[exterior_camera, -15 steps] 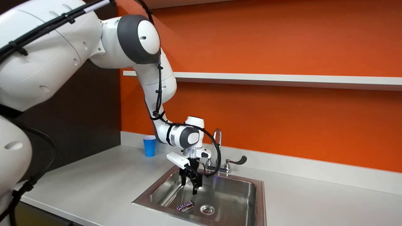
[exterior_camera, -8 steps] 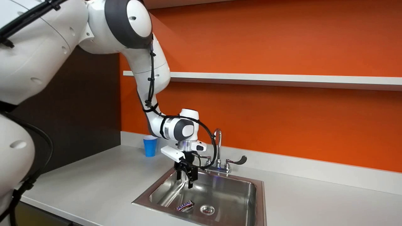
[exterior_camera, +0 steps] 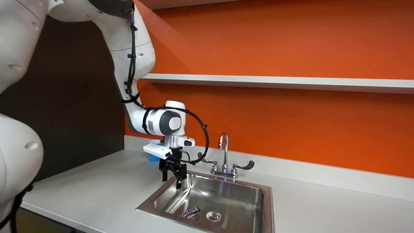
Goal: Put the chocolate bar in the sink
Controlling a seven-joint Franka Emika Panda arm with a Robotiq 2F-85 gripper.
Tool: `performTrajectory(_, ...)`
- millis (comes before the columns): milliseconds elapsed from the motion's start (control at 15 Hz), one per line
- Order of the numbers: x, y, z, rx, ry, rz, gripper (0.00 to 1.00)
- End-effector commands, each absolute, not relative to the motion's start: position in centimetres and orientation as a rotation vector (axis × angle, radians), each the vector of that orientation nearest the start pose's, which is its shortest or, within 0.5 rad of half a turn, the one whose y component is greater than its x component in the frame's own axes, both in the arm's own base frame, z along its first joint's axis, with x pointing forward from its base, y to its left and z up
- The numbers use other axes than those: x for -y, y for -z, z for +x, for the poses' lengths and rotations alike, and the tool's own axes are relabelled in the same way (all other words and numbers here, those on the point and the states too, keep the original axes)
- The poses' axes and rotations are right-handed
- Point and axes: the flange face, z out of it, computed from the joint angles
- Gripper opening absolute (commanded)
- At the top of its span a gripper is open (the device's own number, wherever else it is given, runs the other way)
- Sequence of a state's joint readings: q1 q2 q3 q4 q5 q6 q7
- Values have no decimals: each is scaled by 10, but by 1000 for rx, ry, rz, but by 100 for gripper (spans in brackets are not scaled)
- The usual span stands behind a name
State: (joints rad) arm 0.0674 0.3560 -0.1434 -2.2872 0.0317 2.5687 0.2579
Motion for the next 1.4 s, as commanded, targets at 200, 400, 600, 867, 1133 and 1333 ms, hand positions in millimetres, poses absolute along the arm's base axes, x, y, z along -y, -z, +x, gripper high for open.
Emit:
performTrajectory(200, -4, -256, 454, -450, -59, -3178, 100)
performTrajectory(400, -16, -277, 432, -408, -50, -3201, 100)
performTrajectory(600, -27, -294, 411, -374, -55, -3222, 100)
performTrajectory(867, -37, -315, 387, -353, -63, -3237, 100)
performTrajectory(1133, -40, -316, 390, -321, -81, -3225, 100)
performTrajectory(1333, -39, -322, 383, -325, -65, -3225, 100)
